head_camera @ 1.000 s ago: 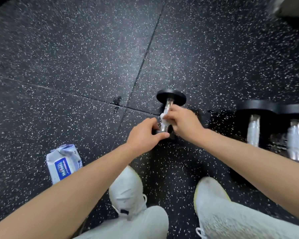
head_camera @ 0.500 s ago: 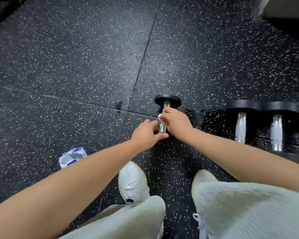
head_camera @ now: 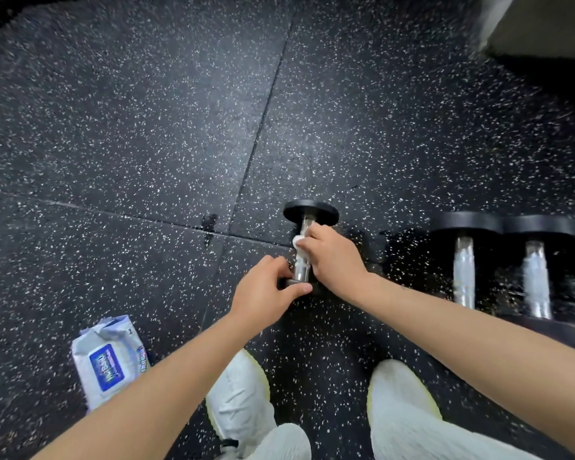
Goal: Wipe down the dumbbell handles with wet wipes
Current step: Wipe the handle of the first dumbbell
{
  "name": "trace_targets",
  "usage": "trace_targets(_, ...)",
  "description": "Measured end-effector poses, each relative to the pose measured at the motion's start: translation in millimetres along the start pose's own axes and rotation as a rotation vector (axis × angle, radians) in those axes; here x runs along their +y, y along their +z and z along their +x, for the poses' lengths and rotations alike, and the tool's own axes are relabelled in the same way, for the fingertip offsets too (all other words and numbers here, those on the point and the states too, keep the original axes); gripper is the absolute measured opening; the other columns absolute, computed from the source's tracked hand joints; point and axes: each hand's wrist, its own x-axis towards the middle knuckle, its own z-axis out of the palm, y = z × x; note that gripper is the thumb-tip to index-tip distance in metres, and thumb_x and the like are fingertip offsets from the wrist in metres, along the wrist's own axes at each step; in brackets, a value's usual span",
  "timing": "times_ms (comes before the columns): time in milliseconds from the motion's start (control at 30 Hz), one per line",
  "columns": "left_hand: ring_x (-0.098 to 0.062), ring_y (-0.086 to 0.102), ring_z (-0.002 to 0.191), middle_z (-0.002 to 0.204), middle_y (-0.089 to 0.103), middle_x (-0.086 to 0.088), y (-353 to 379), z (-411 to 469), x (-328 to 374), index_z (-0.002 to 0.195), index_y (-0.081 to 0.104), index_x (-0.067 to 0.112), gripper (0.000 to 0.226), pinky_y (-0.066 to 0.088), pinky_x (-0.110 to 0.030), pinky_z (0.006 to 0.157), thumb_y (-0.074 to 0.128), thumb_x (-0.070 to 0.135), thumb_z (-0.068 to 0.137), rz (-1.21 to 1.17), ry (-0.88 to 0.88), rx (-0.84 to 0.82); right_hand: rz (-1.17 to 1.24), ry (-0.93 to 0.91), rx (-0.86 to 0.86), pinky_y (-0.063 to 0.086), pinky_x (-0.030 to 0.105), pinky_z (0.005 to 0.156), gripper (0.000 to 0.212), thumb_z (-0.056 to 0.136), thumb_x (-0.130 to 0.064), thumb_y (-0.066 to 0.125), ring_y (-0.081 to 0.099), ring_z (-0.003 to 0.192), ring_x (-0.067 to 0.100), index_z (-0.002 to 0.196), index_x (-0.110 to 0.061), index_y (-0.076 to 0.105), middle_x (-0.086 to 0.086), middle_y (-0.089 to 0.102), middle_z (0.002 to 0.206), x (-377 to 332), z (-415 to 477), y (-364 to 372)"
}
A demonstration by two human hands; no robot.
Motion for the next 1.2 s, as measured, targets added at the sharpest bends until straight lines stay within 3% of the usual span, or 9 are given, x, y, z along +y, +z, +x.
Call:
trace_targets(133, -0.006, 0.055, 0.076, 0.089, 0.053, 0.011, 2, -5, -7, 0.086, 0.053, 0.03, 0.039, 0.046, -0.032, 0.066, 0.076, 0.062, 0.083, -0.066, 0.0, 0.035, -0.031, -0.092, -0.047, 0.043, 0.032, 0.054, 0.026, 0.085, -0.013, 0.067, 0.052, 0.092, 0.019, 0.11, -0.02, 0.069, -0.002, 0.057, 0.105, 3, -2, 6)
trace_targets(333, -0.008, 0.053, 0.088, 0.093, 0.054, 0.014, 1, -5, -15, 0.088, 0.057, 0.031, 0.033, 0.048, -0.033, 0.075, 0.074, 0.059, 0.085, -0.088, 0.032, 0.052, -0.174, 0.041, 0.058, 0.049, 0.036, 0.048, 0.011, 0.09, -0.014, 0.069, 0.052, 0.089, 0.02, 0.101, -0.016, 0.07, -0.001, 0.056, 0.1, 9, 38, 17)
trace_targets(533, -0.008, 0.052, 0.095, 0.1, 0.051, 0.016, 5, -7, -23, 0.097, 0.058, 0.031, 0.028, 0.042, -0.028, 0.077, 0.074, 0.053, 0.089, -0.135, 0.006, 0.071, -0.146, -0.177, -0.013, 0.046, 0.032, 0.048, 0.021, 0.082, -0.008, 0.066, 0.053, 0.088, 0.019, 0.101, -0.017, 0.07, -0.002, 0.058, 0.099, -1, 7, 13)
trace_targets(700, -0.01, 0.052, 0.098, 0.103, 0.05, 0.015, 3, -7, -20, 0.104, 0.059, 0.035, 0.023, 0.043, -0.03, 0.081, 0.073, 0.048, 0.091, -0.156, 0.005, 0.046, -0.235, -0.059, 0.022, 0.047, 0.034, 0.046, 0.013, 0.084, -0.01, 0.072, 0.05, 0.086, 0.019, 0.094, -0.017, 0.07, -0.002, 0.057, 0.096, 12, 41, 10)
trace_targets(867, -0.008, 0.056, 0.096, 0.103, 0.052, 0.011, -4, -8, -28, 0.098, 0.061, 0.032, 0.014, 0.047, -0.033, 0.087, 0.071, 0.041, 0.095, -0.218, -0.036, 0.001, -0.042, -0.191, -0.044, 0.036, 0.028, 0.051, 0.02, 0.083, -0.007, 0.069, 0.055, 0.09, 0.02, 0.1, -0.018, 0.072, -0.003, 0.057, 0.098, -8, 6, 15)
trace_targets(933, -0.007, 0.058, 0.093, 0.103, 0.054, 0.01, -8, -8, -30, 0.095, 0.06, 0.03, 0.016, 0.049, -0.034, 0.086, 0.071, 0.042, 0.094, -0.227, -0.055, -0.006, 0.021, -0.253, -0.134, 0.035, 0.026, 0.057, 0.026, 0.082, -0.006, 0.069, 0.058, 0.089, 0.019, 0.102, -0.021, 0.074, -0.006, 0.059, 0.1, -3, 4, 8)
trace_targets(1000, -0.007, 0.059, 0.092, 0.103, 0.055, 0.01, -11, -9, -28, 0.092, 0.06, 0.032, 0.022, 0.049, -0.033, 0.084, 0.072, 0.05, 0.09, -0.241, -0.073, -0.009, 0.029, -0.251, -0.17, 0.044, 0.029, 0.058, 0.032, 0.08, -0.003, 0.07, 0.061, 0.089, 0.021, 0.104, -0.023, 0.077, -0.007, 0.06, 0.101, 7, 17, 3)
trace_targets(1067, -0.006, 0.06, 0.092, 0.103, 0.055, 0.012, -11, -10, -23, 0.088, 0.059, 0.033, 0.032, 0.049, -0.03, 0.083, 0.074, 0.061, 0.084, -0.247, -0.09, 0.0, 0.009, -0.213, -0.131, 0.052, 0.036, 0.059, 0.031, 0.082, -0.003, 0.07, 0.062, 0.089, 0.022, 0.105, -0.023, 0.077, -0.006, 0.061, 0.101, 13, 31, -2)
trace_targets(1200, -0.003, 0.057, 0.085, 0.1, 0.054, 0.014, -9, -9, -19, 0.088, 0.056, 0.032, 0.045, 0.048, -0.027, 0.074, 0.077, 0.07, 0.075, -0.169, -0.105, 0.047, 0.078, -0.105, -0.02, 0.053, 0.04, 0.06, 0.018, 0.09, -0.013, 0.068, 0.061, 0.086, 0.022, 0.104, -0.021, 0.077, -0.006, 0.06, 0.097, 2, 27, 0)
